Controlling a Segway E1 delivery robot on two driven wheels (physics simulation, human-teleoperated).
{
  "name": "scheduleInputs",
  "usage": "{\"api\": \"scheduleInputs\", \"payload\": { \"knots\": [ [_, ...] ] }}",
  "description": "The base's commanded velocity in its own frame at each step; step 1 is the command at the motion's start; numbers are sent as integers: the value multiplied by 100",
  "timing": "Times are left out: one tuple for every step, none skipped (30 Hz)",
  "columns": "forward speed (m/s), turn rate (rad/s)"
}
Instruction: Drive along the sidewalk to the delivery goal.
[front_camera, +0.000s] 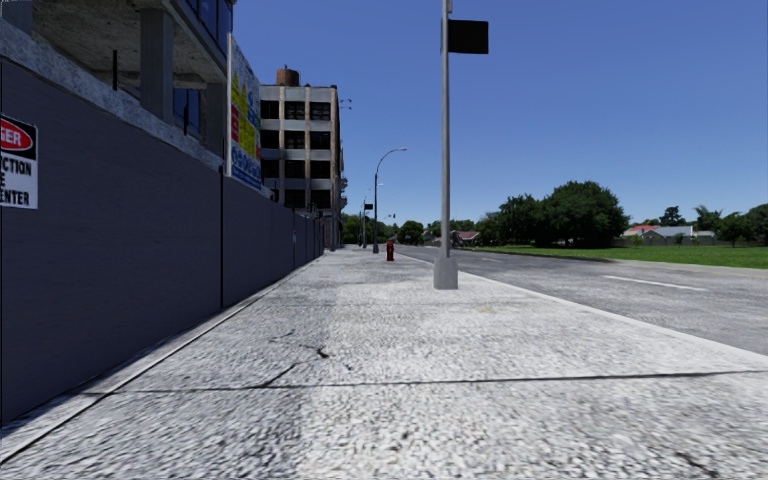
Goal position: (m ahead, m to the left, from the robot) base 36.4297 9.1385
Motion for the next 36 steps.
{"api": "scheduleInputs", "payload": {
  "knots": [
    [200, 0],
    [200, 0],
    [200, 0],
    [200, 0],
    [200, 0],
    [200, 0],
    [200, 0],
    [200, 1],
    [200, 52],
    [200, 74],
    [200, 74],
    [200, 86],
    [200, 89],
    [200, 46],
    [200, 5],
    [200, 5],
    [200, 0],
    [200, 0],
    [200, 0],
    [200, 0],
    [200, 0],
    [200, 0],
    [200, 0],
    [200, 0],
    [200, 0],
    [200, 0],
    [200, 0],
    [200, 0],
    [200, 0],
    [200, 0],
    [200, 0],
    [200, 0],
    [200, 0],
    [200, 0],
    [200, 0],
    [200, 0]
  ]
}}
